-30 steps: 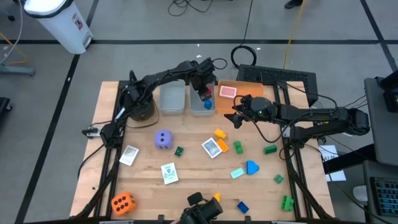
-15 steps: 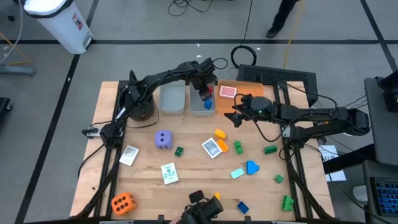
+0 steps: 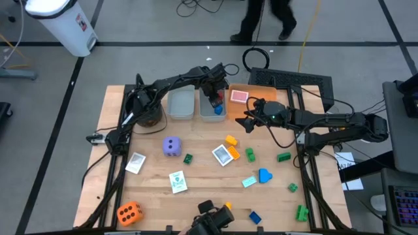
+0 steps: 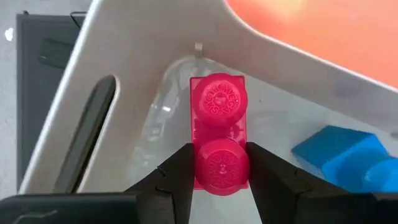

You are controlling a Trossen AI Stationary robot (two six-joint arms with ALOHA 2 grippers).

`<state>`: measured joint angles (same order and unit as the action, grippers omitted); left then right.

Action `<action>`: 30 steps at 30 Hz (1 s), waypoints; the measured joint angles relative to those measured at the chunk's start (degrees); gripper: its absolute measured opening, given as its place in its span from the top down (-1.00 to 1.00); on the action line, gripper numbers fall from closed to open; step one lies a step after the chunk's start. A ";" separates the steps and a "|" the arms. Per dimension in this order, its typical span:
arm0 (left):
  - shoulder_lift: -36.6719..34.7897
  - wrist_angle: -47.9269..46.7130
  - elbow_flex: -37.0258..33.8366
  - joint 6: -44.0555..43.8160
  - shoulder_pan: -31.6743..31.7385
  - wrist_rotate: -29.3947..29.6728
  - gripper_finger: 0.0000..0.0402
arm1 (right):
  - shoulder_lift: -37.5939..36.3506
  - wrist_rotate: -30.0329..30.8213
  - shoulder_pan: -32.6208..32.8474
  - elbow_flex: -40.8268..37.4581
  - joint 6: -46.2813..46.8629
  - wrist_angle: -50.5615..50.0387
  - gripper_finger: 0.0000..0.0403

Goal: Pick & Place Toys
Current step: Put the red gamepiece into the right gray bin, then put the green gamepiece into the right gray bin

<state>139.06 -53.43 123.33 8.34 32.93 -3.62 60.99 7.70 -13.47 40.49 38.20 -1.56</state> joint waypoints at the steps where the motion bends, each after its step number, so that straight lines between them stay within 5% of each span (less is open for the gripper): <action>1: -0.04 0.20 0.02 0.02 0.00 0.00 0.33 | 0.00 0.00 0.00 0.00 0.00 0.00 -0.77; 30: -3.28 -4.69 0.04 -2.22 -0.02 0.40 -0.08 | 0.00 0.00 0.02 0.00 -0.41 0.02 -0.77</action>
<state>135.79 -58.12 123.37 6.12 32.91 -3.22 60.99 7.70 -13.45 40.49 37.78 -1.54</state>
